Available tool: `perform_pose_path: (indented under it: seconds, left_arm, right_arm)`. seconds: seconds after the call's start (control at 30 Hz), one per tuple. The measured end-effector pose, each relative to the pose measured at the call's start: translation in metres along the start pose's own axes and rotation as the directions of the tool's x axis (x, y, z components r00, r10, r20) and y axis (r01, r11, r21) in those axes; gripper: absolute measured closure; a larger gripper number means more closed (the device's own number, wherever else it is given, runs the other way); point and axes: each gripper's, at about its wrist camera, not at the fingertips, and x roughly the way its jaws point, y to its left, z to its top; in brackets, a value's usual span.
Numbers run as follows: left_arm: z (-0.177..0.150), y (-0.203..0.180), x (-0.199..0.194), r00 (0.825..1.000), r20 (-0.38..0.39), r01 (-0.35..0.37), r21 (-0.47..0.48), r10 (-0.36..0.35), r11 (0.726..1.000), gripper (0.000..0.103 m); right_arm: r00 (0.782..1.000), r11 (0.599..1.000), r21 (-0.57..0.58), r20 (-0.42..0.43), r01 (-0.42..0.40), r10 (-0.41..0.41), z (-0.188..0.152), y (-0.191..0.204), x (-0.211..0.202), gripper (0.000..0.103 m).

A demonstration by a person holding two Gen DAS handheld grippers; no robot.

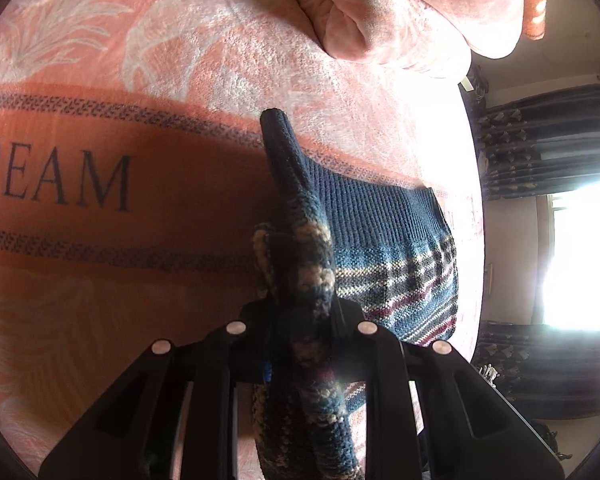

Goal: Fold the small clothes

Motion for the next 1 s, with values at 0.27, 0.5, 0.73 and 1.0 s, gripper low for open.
perform_pose_path:
  seconds: [0.27,0.5,0.73,1.0]
  left_arm:
    - [0.000,-0.041,-0.010,1.000,0.014,-0.028,0.037,0.027,0.999,0.085]
    - [0.002,-0.081,-0.013,0.998,0.028,-0.050,0.067,0.048,0.997,0.085]
    - [0.001,-0.122,-0.005,0.997,0.033,-0.068,0.100,0.065,0.993,0.085]
    - [-0.001,-0.165,0.011,0.996,0.032,-0.084,0.135,0.081,0.987,0.085]
  right_arm:
    - [0.999,0.999,0.051,0.031,0.015,-0.016,0.005,-0.034,-0.023,0.081]
    - [0.998,0.994,0.101,0.053,0.031,-0.036,0.003,-0.063,-0.042,0.082]
    - [0.996,0.987,0.154,0.064,0.047,-0.058,-0.004,-0.095,-0.059,0.082]
    - [0.994,0.977,0.204,0.066,0.066,-0.081,-0.016,-0.128,-0.072,0.082]
